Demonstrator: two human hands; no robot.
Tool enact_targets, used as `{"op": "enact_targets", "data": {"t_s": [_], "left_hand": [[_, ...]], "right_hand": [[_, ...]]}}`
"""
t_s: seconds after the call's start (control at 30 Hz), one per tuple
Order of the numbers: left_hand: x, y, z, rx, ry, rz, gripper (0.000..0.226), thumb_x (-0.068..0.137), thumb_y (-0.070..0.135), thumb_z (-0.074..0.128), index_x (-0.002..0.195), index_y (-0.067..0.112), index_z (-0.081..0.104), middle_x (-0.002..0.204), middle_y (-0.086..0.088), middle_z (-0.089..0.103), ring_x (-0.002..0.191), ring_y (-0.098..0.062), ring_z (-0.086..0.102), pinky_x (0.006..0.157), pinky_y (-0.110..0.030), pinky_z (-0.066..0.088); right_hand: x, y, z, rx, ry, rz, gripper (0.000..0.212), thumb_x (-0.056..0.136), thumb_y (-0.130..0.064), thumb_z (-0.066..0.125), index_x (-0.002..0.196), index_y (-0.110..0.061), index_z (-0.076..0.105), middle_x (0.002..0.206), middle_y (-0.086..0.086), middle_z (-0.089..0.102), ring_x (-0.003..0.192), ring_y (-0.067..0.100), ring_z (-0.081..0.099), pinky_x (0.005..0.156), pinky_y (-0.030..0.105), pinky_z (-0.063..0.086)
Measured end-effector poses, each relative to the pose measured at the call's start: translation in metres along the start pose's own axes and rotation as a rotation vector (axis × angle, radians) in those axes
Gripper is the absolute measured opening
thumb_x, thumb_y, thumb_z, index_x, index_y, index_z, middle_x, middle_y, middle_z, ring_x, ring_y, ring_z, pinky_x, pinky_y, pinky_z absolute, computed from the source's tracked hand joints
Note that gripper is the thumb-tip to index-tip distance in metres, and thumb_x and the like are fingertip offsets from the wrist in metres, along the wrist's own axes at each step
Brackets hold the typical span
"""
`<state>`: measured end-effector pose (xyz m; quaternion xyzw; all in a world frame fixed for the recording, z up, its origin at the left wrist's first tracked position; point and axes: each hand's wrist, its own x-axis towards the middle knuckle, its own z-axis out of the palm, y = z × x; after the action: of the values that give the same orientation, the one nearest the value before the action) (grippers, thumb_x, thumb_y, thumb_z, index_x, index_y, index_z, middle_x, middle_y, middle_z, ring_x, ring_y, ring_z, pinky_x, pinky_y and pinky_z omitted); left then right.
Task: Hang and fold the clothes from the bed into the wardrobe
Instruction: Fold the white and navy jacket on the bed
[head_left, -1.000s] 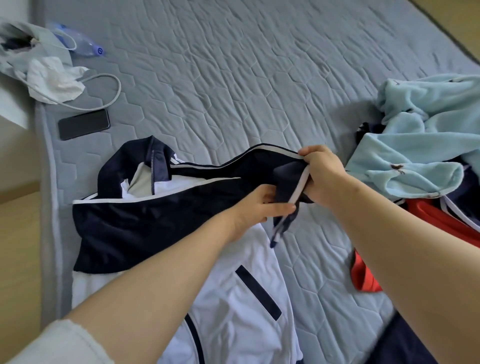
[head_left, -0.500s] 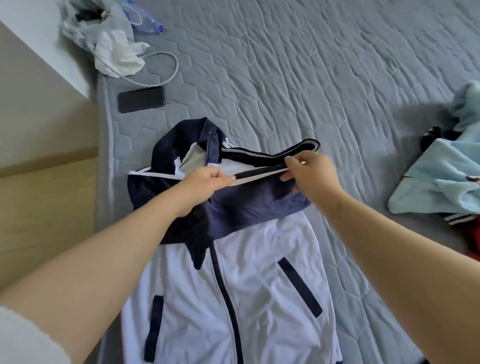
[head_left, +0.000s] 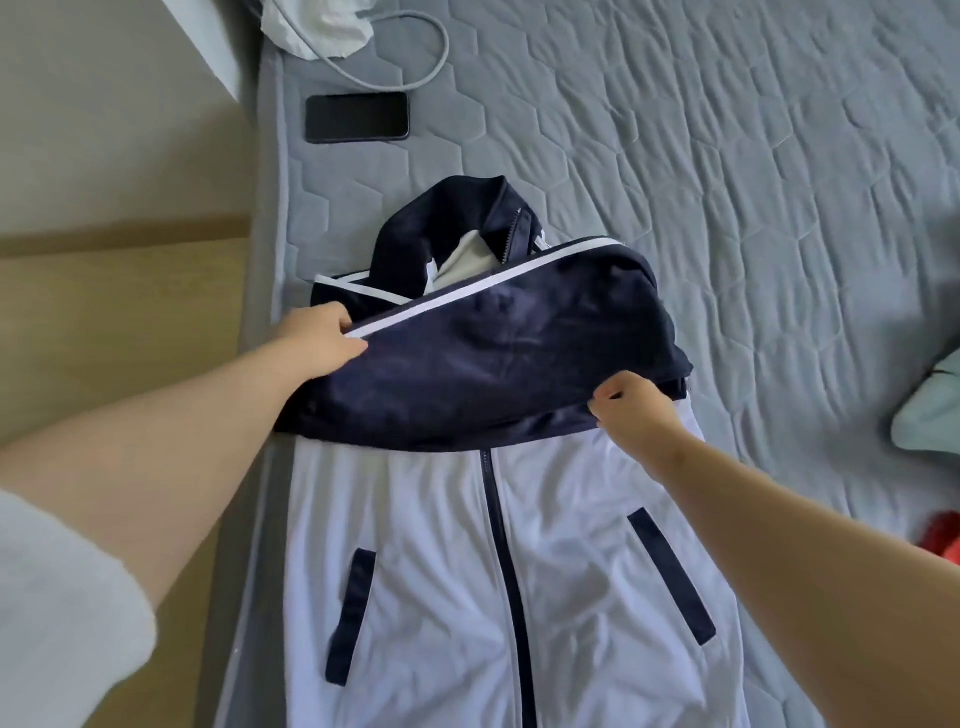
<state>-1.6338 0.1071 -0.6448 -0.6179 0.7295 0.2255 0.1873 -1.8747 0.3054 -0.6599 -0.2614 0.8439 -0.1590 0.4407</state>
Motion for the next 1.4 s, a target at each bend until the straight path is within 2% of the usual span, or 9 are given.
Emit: {"op": "enact_targets", "data": {"t_s": [0.1,0.2,0.43,0.57,0.7,0.83,1.1,1.27,1.4], "left_hand": [[-0.005,-0.004,0.029,-0.038,0.076,-0.037,0.046,0.080,0.032,0.066,0.122,0.021,0.049,0.127,-0.012,0.046,0.115,-0.034,0.047,0.098,-0.041,0.040],[-0.020,-0.005,0.057,-0.130,0.154,-0.150,0.052,0.082,0.030,0.064,0.129,0.023,0.043,0.138,-0.007,0.037,0.124,-0.032,0.038,0.100,-0.043,0.036],[-0.031,-0.012,0.093,-0.635,0.277,-0.558,0.073,0.083,0.029,0.064,0.142,0.022,0.022,0.145,-0.017,0.024,0.125,-0.042,0.036,0.101,-0.048,0.034],[-0.028,-0.028,0.091,-0.388,0.208,-0.413,0.064,0.086,0.018,0.060,0.140,0.026,0.026,0.133,-0.021,0.040,0.116,-0.043,0.044,0.095,-0.049,0.041],[-0.027,-0.023,0.076,-0.246,0.327,-0.311,0.049,0.084,0.011,0.054,0.130,0.021,0.043,0.129,-0.016,0.042,0.116,-0.037,0.043,0.097,-0.046,0.037],[-0.010,0.014,0.055,-0.345,0.503,-0.016,0.037,0.087,0.006,0.049,0.123,0.014,0.054,0.127,-0.014,0.049,0.115,-0.033,0.046,0.097,-0.043,0.037],[0.063,0.056,0.030,-0.554,0.293,-0.038,0.049,0.093,0.020,0.048,0.139,0.013,0.033,0.141,-0.006,0.038,0.120,-0.027,0.046,0.099,-0.041,0.040],[0.086,0.058,0.025,-0.741,0.024,-0.340,0.063,0.087,0.035,0.060,0.135,0.006,0.032,0.126,-0.007,0.046,0.115,-0.026,0.045,0.089,-0.034,0.038],[0.087,0.054,0.006,-0.896,-0.095,-0.235,0.030,0.088,0.017,0.061,0.115,0.006,0.057,0.102,-0.009,0.062,0.090,-0.022,0.054,0.070,-0.028,0.043]], "right_hand": [[0.005,0.006,0.007,0.011,0.010,0.034,0.018,0.088,-0.011,0.048,0.072,-0.019,0.045,0.083,0.008,0.051,0.075,0.025,0.047,0.071,0.035,0.045],[0.004,0.010,0.017,0.119,0.030,0.071,0.013,0.084,-0.010,0.046,0.093,-0.019,0.050,0.081,0.005,0.048,0.070,0.023,0.044,0.060,0.027,0.038],[0.019,-0.002,0.024,0.645,0.111,0.160,0.058,0.088,-0.018,0.055,0.141,-0.028,0.033,0.139,0.005,0.038,0.120,0.025,0.045,0.100,0.038,0.041],[0.018,0.011,0.021,0.416,0.114,0.262,0.061,0.089,-0.017,0.053,0.144,-0.014,0.027,0.140,0.010,0.038,0.119,0.030,0.045,0.096,0.039,0.041],[0.009,0.017,0.020,0.178,0.004,0.280,0.038,0.088,-0.013,0.048,0.125,-0.009,0.045,0.105,0.017,0.060,0.072,0.027,0.054,0.062,0.025,0.039],[0.033,-0.009,0.023,0.046,0.122,0.036,0.032,0.086,-0.019,0.050,0.118,-0.016,0.052,0.098,0.005,0.055,0.083,0.024,0.050,0.071,0.027,0.036],[0.088,-0.027,0.052,0.304,-0.176,0.168,0.058,0.090,-0.021,0.053,0.139,-0.040,0.031,0.140,0.005,0.028,0.120,0.029,0.039,0.084,0.043,0.043],[0.109,-0.007,0.060,0.366,-0.033,0.171,0.043,0.083,-0.015,0.062,0.115,-0.038,0.045,0.130,0.009,0.037,0.098,0.024,0.043,0.062,0.031,0.040],[0.118,-0.005,0.062,0.406,-0.021,0.180,0.038,0.078,-0.009,0.066,0.098,-0.031,0.042,0.126,0.020,0.048,0.089,0.023,0.047,0.054,0.024,0.034]]}}
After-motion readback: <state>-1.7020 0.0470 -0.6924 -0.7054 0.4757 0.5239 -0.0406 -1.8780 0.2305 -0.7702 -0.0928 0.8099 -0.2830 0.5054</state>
